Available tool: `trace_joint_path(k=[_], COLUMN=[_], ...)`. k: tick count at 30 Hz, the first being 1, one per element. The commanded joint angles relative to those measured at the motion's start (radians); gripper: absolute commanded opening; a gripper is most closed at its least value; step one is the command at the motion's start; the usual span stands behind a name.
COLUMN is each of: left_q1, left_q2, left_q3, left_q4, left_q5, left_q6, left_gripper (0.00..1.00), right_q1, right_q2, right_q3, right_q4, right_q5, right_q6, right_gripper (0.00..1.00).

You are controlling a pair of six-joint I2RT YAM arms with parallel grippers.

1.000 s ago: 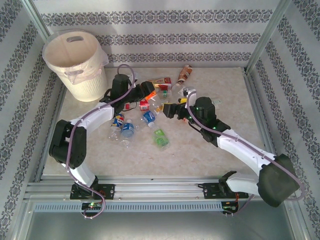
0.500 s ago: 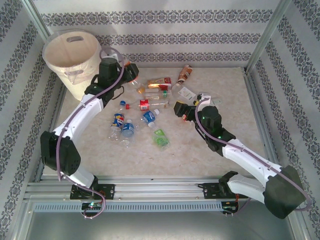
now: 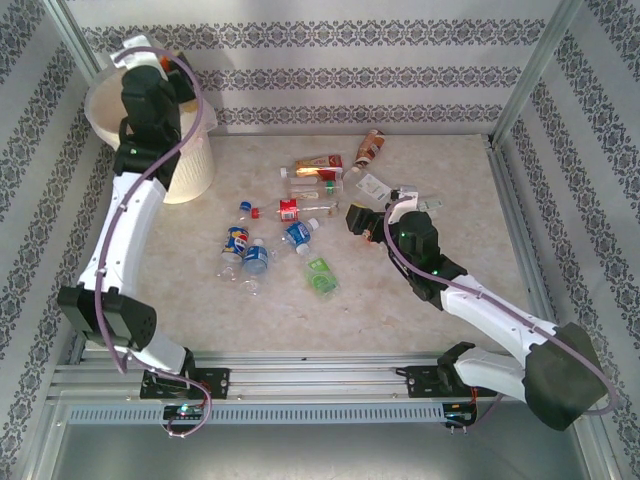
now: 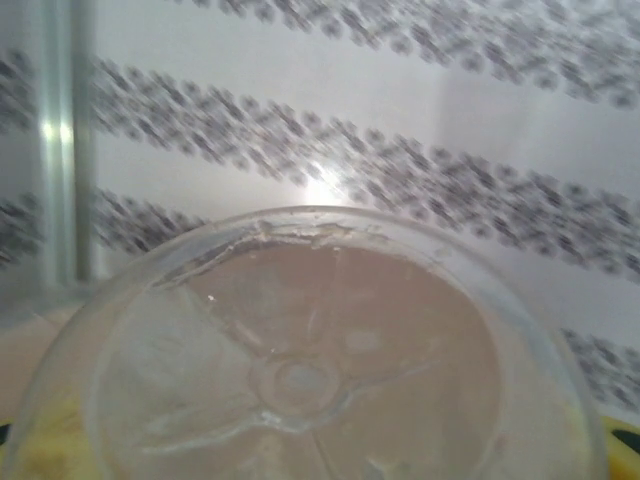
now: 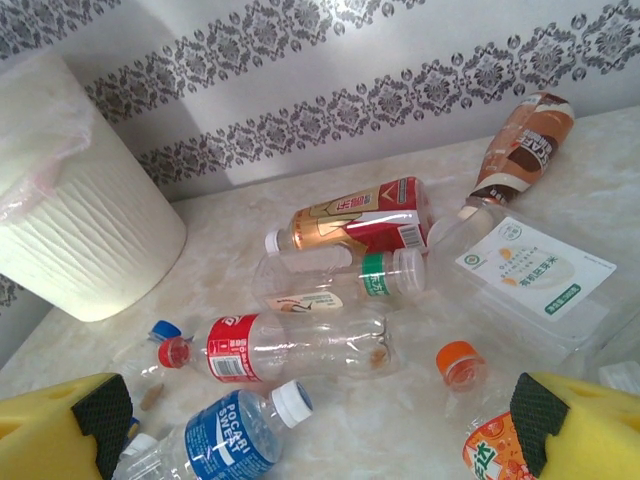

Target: Put the plastic bottles in the bin

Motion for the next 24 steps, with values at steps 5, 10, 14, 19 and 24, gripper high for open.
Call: trace_joint_path(k=[5, 10, 14, 19, 24], left_q1=[0.099, 0.16, 0.191, 0.233, 0.282], left_q2=[0.119, 0.237, 0.324, 0.424, 0.495], left_q3=[0.065, 0.179, 0.259, 0.34, 0.375], left_q4=[0.138, 0.05, -0.047, -0.124, -0.192], left_q5=[-0.198, -0.218, -0.223, -0.202, -0.211], left_q6=[0.184, 0.22, 0.224, 0.284, 0.306], left_gripper=[0.57, 0.56, 0.57, 0.58, 0.58], right_q1=[-0.006, -0.006, -0.006, -0.006, -0.007], right_q2=[0.0, -0.014, -0.033, -0.045, -0.052], right_q3=[0.036, 0.041, 0.034, 0.042, 0.049], right_q4=[0.021, -0.001, 0.004, -0.009, -0.03], right_q5=[-0.035, -0.059, -0.052, -0.047, -0.051], right_q6=[-0.024, -0.036, -0.036, -0.05, -0.064], right_gripper=[0.98, 0.98, 0.98, 0.98, 0.98])
